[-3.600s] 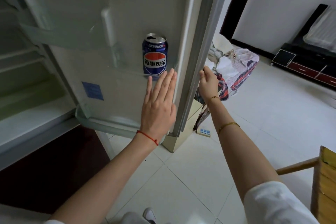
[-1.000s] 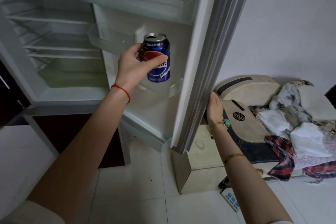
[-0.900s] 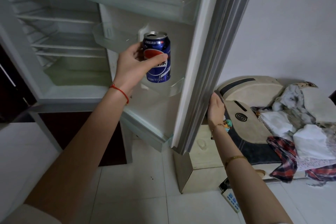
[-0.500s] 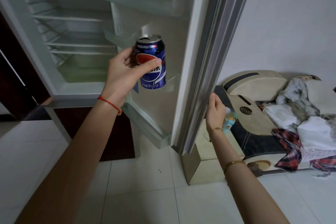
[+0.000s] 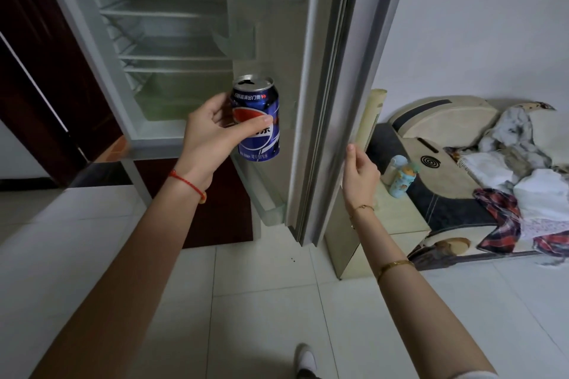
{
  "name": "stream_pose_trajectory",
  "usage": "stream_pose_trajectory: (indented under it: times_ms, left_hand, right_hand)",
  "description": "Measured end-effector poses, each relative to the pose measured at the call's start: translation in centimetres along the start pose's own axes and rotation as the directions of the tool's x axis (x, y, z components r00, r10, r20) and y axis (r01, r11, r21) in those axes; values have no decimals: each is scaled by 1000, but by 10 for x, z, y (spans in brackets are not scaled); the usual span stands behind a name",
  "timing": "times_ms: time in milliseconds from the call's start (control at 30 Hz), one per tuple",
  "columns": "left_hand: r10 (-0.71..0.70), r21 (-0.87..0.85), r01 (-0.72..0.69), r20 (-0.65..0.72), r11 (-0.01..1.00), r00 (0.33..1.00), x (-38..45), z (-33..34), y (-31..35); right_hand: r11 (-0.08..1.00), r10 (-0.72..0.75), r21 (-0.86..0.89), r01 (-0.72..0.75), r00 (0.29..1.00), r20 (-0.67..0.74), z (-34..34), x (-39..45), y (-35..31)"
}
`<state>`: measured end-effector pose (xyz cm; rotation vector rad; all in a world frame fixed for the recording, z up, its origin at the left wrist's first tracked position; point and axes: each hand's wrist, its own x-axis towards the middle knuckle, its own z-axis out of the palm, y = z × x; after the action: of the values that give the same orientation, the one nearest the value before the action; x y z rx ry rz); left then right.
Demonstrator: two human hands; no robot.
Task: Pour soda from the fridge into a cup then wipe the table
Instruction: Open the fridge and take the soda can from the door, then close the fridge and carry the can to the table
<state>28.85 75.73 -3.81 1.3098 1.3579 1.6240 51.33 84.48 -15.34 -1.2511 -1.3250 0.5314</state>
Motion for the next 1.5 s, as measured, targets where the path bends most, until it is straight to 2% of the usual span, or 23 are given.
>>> stream_pose_trajectory:
  times_ms: [367, 533, 767, 900, 1100, 1333, 1500]
  left_hand:
    - [-64, 40, 66, -44, 997, 997, -43, -85, -2]
    - [-84, 64, 90, -88, 994, 992, -54, -120, -8]
    - [-105, 81, 119, -156, 990, 982, -65, -163, -11]
    - [-110, 86, 129, -192, 988, 975, -67, -180, -12]
    - [-114, 125, 147, -240, 981, 964, -56, -209, -21]
    - [-95, 203, 158, -289, 966, 953, -27, -239, -34]
    - [-96, 216, 163, -293, 963, 951, 2, -257, -37]
  right_hand:
    - [997, -31, 76, 24, 995, 95, 55, -66, -38]
    - [987, -153, 75, 141, 970, 190, 84, -81, -58]
    - [901, -402, -16, 434, 847, 347, 139, -83, -85]
    - [838, -484, -33, 545, 770, 415, 175, -85, -102]
    - [759, -578, 12, 651, 666, 473, 230, -83, -123]
    - [688, -674, 120, 716, 568, 473, 289, -66, -132]
    - [705, -655, 127, 698, 573, 492, 334, -47, -134]
